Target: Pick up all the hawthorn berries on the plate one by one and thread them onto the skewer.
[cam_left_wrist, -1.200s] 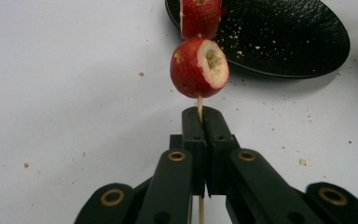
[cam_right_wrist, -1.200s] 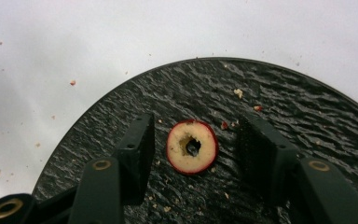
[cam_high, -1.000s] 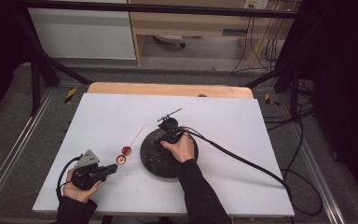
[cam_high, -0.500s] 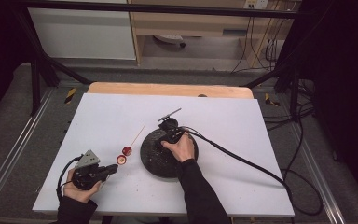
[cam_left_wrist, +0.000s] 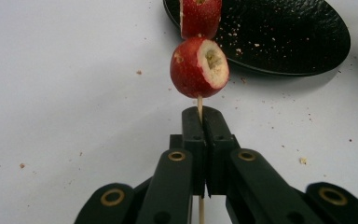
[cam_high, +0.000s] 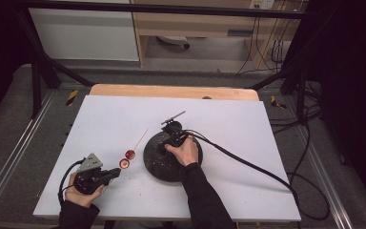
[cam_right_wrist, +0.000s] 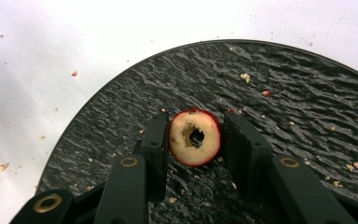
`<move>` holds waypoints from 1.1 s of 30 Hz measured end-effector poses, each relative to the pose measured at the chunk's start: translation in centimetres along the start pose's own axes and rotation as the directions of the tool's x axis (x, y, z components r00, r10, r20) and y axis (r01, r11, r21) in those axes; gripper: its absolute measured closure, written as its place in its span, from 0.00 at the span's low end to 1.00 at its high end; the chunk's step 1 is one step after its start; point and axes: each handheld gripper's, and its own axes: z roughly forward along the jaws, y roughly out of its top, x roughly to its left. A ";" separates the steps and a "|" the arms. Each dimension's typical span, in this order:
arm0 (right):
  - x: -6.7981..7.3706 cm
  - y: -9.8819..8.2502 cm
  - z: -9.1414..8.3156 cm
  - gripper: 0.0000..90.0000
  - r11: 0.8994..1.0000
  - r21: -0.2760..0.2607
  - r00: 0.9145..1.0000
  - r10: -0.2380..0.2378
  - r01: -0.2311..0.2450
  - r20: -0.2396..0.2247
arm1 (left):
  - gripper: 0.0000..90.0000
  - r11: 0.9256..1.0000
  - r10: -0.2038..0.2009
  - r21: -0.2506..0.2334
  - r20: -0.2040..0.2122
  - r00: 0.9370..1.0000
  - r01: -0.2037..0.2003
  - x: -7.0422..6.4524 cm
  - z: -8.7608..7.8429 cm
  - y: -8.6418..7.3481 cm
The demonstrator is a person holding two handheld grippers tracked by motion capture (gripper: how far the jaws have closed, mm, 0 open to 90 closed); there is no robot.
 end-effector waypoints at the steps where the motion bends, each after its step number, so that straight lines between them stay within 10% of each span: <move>1: 0.1 0.0 -0.1 0.70 1.000 -0.003 1.000 0.002 -0.002 -0.003 | 0.98 1.000 0.000 0.000 0.000 1.000 0.000 0.0 0.0 0.0; 22: 0.4 -1.6 -3.7 0.70 0.992 -0.120 0.998 0.029 -0.035 -0.052 | 0.98 1.000 0.008 0.000 0.002 1.000 -0.008 -0.4 0.1 0.1; 33: -0.2 -4.4 -4.9 0.70 0.955 -0.274 0.988 0.078 -0.112 -0.133 | 0.98 1.000 0.019 -0.003 0.007 1.000 -0.019 -0.9 0.3 0.1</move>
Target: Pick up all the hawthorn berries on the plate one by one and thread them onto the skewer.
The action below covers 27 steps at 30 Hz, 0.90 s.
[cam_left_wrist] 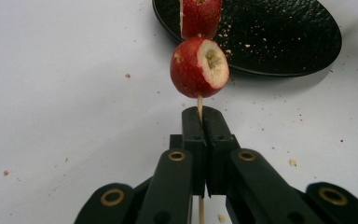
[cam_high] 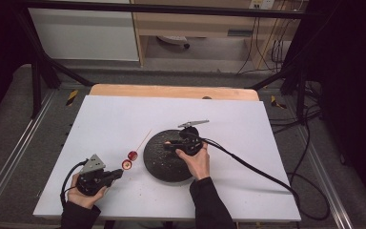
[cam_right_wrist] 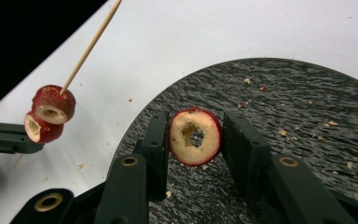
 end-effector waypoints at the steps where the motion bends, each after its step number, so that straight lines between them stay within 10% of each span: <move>1: 0.0 -0.2 -0.2 0.70 1.000 -0.013 1.000 0.009 -0.009 -0.003 | 0.98 1.000 0.000 -0.001 0.001 1.000 0.000 0.0 0.0 0.0; 16: -0.4 -2.2 -1.8 0.70 0.973 -0.206 0.993 0.089 -0.103 -0.073 | 0.98 1.000 -0.001 -0.023 0.007 1.000 0.001 -0.9 0.4 0.2; 27: -0.4 -3.2 -2.4 0.70 0.919 -0.352 0.983 0.146 -0.177 -0.114 | 0.98 1.000 0.000 -0.031 0.012 1.000 0.001 -2.0 1.2 0.3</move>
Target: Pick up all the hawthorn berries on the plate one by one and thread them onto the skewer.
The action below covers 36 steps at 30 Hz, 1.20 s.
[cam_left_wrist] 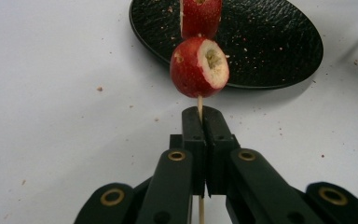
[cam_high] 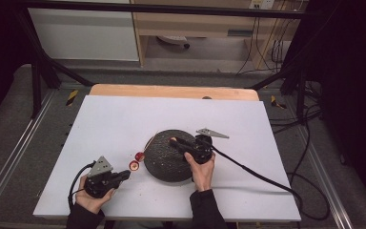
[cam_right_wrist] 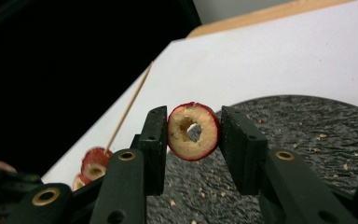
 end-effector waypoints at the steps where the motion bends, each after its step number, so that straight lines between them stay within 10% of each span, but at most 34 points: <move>1: 0.0 -0.1 -0.1 0.70 1.000 -0.012 1.000 0.004 -0.004 0.000 | 0.98 1.000 0.002 -0.001 0.001 1.000 -0.002 -0.1 0.0 0.0; 36: 0.0 1.0 -0.4 0.70 0.964 -0.258 0.998 0.066 -0.070 -0.022 | 0.98 0.996 -0.057 -0.060 0.044 0.997 0.060 -2.9 1.4 0.0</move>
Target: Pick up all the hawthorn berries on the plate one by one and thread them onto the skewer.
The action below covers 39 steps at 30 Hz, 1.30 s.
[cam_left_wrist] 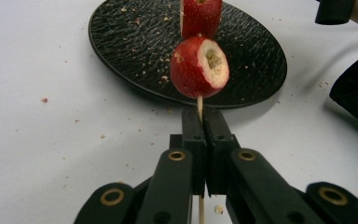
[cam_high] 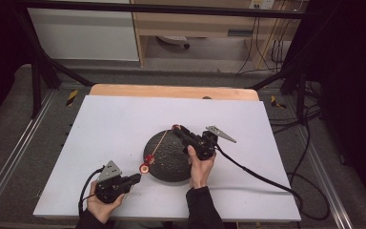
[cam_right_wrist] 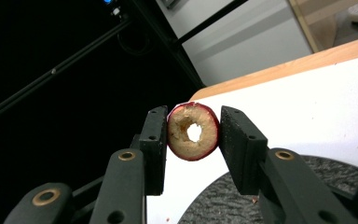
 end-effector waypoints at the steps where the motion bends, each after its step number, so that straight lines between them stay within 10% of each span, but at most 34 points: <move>1: 0.0 0.1 0.0 0.70 1.000 -0.002 1.000 0.004 -0.004 -0.002 | 0.98 1.000 -0.002 -0.001 0.004 1.000 0.002 -0.1 0.1 0.0; 39: 0.2 -0.3 0.1 0.70 0.993 -0.083 0.996 0.078 -0.081 -0.041 | 0.98 0.997 -0.046 -0.059 0.031 0.998 0.048 -2.0 1.8 0.4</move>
